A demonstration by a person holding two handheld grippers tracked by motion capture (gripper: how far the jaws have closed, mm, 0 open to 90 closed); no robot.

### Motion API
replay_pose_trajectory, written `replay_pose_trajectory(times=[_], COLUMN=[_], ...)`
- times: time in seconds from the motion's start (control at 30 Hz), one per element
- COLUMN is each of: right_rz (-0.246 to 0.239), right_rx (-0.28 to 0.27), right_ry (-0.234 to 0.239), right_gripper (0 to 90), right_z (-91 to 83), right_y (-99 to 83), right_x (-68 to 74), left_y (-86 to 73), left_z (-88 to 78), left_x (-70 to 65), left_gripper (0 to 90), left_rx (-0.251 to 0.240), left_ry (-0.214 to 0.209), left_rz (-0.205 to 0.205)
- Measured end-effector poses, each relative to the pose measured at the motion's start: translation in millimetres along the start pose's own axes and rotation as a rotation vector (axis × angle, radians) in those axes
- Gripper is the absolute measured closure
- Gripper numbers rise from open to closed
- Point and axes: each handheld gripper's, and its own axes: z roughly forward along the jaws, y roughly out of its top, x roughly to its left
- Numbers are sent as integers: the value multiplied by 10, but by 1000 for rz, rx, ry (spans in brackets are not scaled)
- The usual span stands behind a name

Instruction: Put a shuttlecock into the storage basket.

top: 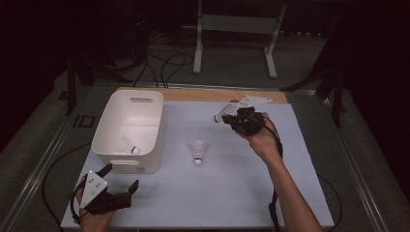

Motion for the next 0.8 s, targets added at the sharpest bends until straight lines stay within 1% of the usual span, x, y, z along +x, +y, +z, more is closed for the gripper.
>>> replay_pose_trajectory(times=[0.37, 0.8], right_rz=[3, -7], right_rx=[-4, -14], right_ry=[2, 13], right_gripper=[894, 894], right_z=[2, 13], right_y=[35, 89], right_x=[33, 81], left_y=[0, 0], left_z=[-1, -6], left_x=[0, 3], left_gripper=[0, 0], left_rx=[-1, -1], left_ry=[1, 2], left_rz=[-1, 0])
